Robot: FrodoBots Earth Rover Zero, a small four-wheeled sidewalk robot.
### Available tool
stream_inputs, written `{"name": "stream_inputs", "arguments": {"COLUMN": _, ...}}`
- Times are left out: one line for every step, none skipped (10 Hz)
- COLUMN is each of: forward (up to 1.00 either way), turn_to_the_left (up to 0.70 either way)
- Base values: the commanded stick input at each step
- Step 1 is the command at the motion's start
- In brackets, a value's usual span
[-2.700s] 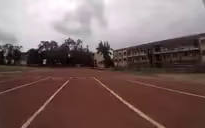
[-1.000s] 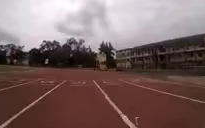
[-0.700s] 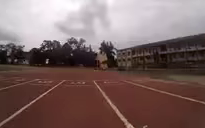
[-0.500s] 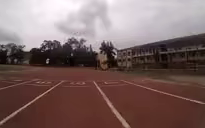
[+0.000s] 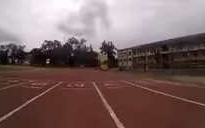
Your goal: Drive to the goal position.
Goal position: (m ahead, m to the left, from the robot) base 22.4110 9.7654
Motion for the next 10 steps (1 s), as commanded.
{"name": "stream_inputs", "arguments": {"forward": 0.70, "turn_to_the_left": 0.00}}
{"name": "stream_inputs", "arguments": {"forward": 0.70, "turn_to_the_left": 0.02}}
{"name": "stream_inputs", "arguments": {"forward": 0.70, "turn_to_the_left": 0.05}}
{"name": "stream_inputs", "arguments": {"forward": 0.70, "turn_to_the_left": 0.00}}
{"name": "stream_inputs", "arguments": {"forward": 0.70, "turn_to_the_left": 0.00}}
{"name": "stream_inputs", "arguments": {"forward": 0.70, "turn_to_the_left": 0.00}}
{"name": "stream_inputs", "arguments": {"forward": 0.70, "turn_to_the_left": 0.00}}
{"name": "stream_inputs", "arguments": {"forward": 0.70, "turn_to_the_left": 0.00}}
{"name": "stream_inputs", "arguments": {"forward": 0.70, "turn_to_the_left": 0.00}}
{"name": "stream_inputs", "arguments": {"forward": 0.70, "turn_to_the_left": 0.00}}
